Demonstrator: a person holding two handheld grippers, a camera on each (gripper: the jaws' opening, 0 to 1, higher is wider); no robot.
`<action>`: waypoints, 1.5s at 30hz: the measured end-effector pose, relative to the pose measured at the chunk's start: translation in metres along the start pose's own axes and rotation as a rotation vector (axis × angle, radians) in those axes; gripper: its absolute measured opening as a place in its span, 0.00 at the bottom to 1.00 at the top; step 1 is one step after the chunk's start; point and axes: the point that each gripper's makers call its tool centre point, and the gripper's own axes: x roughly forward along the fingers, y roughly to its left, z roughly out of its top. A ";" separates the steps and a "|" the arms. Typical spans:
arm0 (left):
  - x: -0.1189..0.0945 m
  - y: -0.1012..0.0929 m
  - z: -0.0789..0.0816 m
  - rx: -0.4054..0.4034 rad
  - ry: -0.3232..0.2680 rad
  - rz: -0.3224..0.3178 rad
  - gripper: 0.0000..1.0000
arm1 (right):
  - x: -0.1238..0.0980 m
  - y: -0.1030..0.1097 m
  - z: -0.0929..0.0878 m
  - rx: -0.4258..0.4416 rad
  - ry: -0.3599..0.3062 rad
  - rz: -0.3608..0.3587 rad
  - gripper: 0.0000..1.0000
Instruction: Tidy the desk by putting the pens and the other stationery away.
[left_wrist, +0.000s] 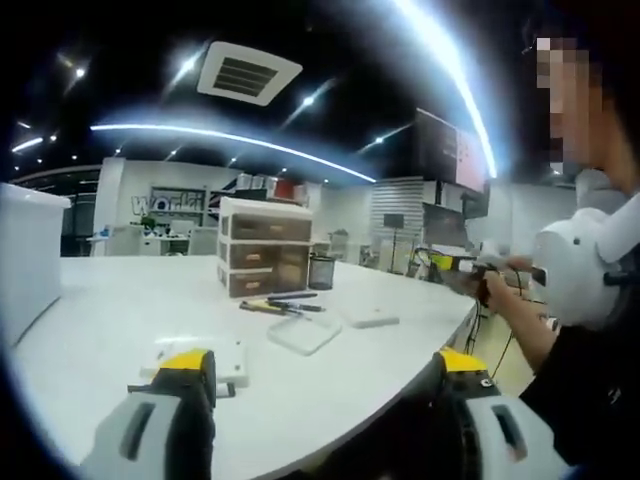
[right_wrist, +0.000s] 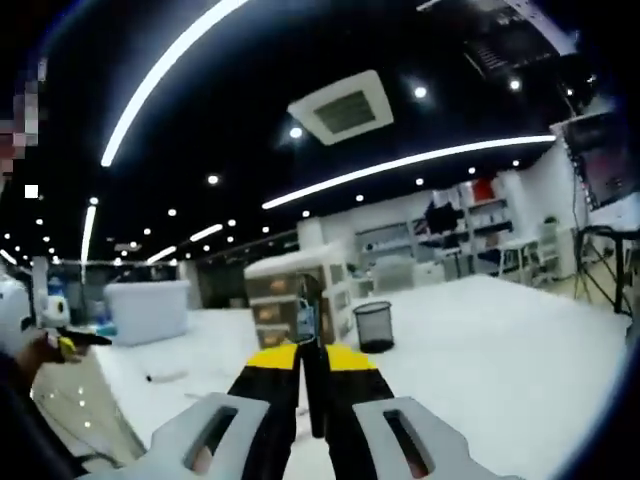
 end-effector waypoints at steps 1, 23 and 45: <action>0.001 0.000 0.000 0.000 0.000 -0.001 0.88 | -0.001 0.002 0.001 -0.001 -0.007 -0.003 0.06; -0.003 0.006 -0.008 -0.027 -0.010 0.001 0.88 | 0.071 -0.006 0.018 0.003 -0.021 0.052 0.06; -0.012 0.016 -0.014 -0.051 -0.026 0.024 0.88 | 0.176 -0.024 0.036 -0.008 0.007 0.066 0.06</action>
